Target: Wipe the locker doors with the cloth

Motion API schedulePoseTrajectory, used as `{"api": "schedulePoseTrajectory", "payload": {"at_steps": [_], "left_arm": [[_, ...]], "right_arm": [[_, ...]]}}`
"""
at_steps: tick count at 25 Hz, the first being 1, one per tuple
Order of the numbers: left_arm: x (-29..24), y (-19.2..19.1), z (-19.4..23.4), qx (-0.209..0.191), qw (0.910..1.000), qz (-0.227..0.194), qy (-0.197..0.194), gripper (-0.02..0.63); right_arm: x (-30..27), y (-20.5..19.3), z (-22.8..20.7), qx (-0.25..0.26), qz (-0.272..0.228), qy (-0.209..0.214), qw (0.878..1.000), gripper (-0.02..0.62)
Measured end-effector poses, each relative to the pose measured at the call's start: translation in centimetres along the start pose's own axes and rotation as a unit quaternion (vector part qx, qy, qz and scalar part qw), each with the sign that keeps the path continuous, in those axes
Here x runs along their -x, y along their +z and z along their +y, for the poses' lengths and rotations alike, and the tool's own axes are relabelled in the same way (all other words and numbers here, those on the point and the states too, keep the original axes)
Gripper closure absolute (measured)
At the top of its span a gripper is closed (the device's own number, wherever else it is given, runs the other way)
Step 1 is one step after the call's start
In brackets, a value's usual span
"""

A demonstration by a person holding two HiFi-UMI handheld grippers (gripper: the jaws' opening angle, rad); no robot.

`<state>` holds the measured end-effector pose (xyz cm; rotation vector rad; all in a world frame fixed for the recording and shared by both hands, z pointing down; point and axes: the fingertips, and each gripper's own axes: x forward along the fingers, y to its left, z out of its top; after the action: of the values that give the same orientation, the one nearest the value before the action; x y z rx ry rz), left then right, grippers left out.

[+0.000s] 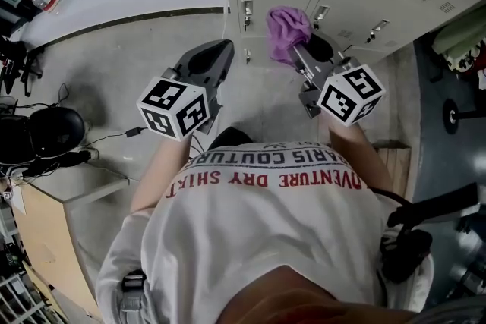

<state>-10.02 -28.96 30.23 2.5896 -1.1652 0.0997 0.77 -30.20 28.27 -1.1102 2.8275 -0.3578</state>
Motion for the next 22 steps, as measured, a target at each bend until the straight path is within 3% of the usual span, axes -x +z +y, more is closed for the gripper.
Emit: {"api": "schedulePoseTrajectory", "payload": {"at_steps": [5,11,15,22], "left_arm": [[-2.4,1.2,4.8,0.007,0.9997,-0.014,0.019,0.606],[-6.2,0.9,9.6,0.013,0.9999,0.006,0.006,0.606],[-7.7,0.0,12.3,0.010,0.9996,0.025,0.001,0.606],[-9.3,-1.5,18.3,0.042,0.9979,0.046,0.017,0.606]], "right_arm": [[-4.7,1.1,-2.5,0.010,-0.019,-0.009,1.000,0.534],[-10.6,-0.3,-6.5,0.015,-0.029,-0.031,0.999,0.534],[-14.7,-3.3,-9.5,0.014,-0.017,-0.053,0.998,0.534],[-21.7,-8.9,-14.2,0.048,0.015,-0.077,0.996,0.534]]}}
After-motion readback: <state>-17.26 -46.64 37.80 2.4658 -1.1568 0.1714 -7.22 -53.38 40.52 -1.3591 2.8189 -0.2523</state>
